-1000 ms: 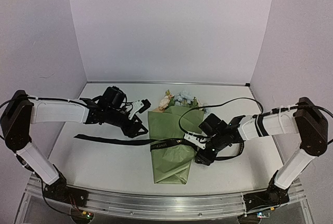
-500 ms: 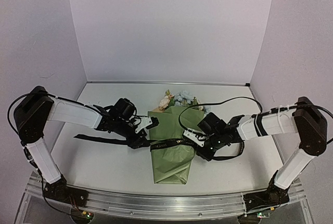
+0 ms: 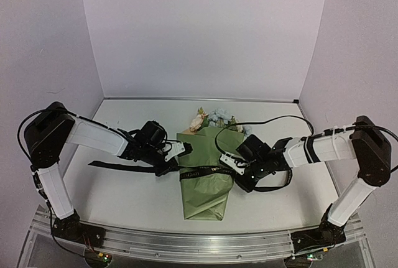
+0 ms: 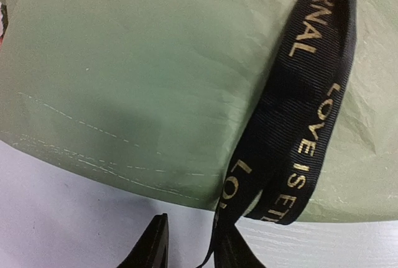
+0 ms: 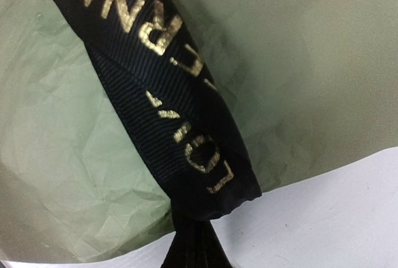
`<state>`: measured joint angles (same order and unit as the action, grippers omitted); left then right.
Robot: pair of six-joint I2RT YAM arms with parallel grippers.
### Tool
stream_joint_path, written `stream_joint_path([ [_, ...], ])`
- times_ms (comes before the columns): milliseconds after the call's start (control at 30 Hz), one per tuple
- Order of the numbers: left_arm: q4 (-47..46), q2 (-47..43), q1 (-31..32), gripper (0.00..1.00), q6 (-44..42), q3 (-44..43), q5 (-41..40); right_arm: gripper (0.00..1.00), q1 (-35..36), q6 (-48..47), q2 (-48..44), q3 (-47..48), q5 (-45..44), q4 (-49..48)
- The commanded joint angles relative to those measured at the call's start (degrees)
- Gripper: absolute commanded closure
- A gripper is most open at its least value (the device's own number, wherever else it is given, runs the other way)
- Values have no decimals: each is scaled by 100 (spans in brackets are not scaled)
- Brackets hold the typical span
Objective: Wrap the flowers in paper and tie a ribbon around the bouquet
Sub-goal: Tie the ribbon around the folded bouquet.
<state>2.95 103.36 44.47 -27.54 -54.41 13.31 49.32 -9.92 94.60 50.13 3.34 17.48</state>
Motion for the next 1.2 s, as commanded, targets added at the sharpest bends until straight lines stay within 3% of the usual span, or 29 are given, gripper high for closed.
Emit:
stream_joint_path([
  [0,-269,52,18,90,77,-145,-231,100,41,138,-385,-38,-176,51],
  [200,-269,-50,18,99,274,1,-313,100,27,164,-641,9,-193,299],
  [500,-286,-169,17,100,947,146,-326,100,-235,580,-256,1067,-331,1605],
  [633,-354,-307,18,100,1890,238,-440,100,-597,1585,17,1437,-605,2167],
  [767,234,-313,16,100,3184,141,-770,100,-1048,2548,349,1649,-232,2682],
  [867,814,-191,-201,100,4160,33,-743,100,-1424,3169,436,1404,-21,2699],
  [967,1234,-96,-811,100,5068,137,-507,100,-1807,3838,273,896,155,2532],
  [1167,1275,-581,-2144,100,5817,801,-256,100,-2335,4590,-522,-376,-115,2103],
])
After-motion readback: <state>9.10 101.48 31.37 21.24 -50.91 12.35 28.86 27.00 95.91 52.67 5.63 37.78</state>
